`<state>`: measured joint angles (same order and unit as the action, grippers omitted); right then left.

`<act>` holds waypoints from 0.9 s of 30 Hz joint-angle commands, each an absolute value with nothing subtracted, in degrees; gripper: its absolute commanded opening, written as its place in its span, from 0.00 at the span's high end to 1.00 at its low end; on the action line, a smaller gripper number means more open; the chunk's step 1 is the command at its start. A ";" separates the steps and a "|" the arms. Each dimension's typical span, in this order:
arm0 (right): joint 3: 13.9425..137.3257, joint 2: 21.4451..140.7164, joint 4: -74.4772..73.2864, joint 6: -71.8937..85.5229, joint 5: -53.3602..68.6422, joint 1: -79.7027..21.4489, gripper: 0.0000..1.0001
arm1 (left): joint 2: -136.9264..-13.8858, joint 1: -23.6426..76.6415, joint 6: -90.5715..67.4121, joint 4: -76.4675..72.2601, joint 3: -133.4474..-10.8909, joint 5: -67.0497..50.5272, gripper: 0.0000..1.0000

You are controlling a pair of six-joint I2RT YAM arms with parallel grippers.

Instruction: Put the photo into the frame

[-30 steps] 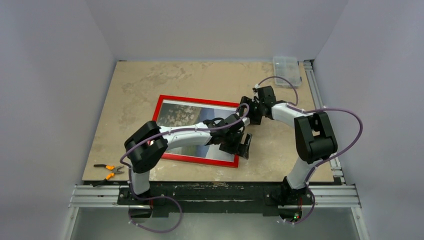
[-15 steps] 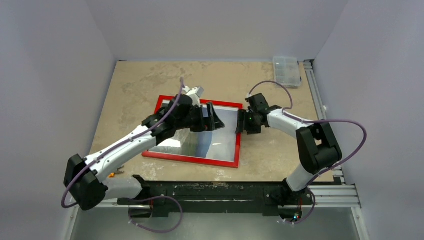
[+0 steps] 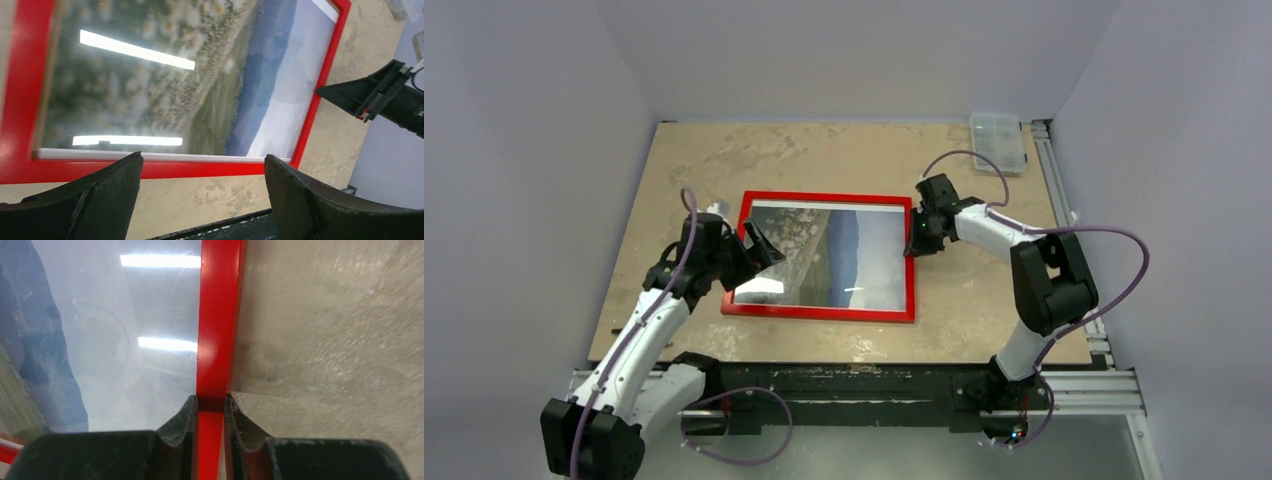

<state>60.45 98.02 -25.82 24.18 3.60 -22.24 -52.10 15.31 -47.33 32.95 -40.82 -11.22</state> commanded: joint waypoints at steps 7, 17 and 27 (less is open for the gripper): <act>63.99 98.31 -24.73 22.52 11.32 -11.69 0.51 | -57.22 6.33 -39.92 37.02 -42.15 -13.05 0.11; 50.59 85.65 -22.62 25.07 16.29 -11.69 0.39 | -75.47 4.67 -38.35 31.40 -41.56 -7.95 0.12; 52.25 92.74 -17.69 28.09 22.05 -11.97 0.38 | -76.01 6.82 -40.26 27.21 -37.14 -11.89 0.15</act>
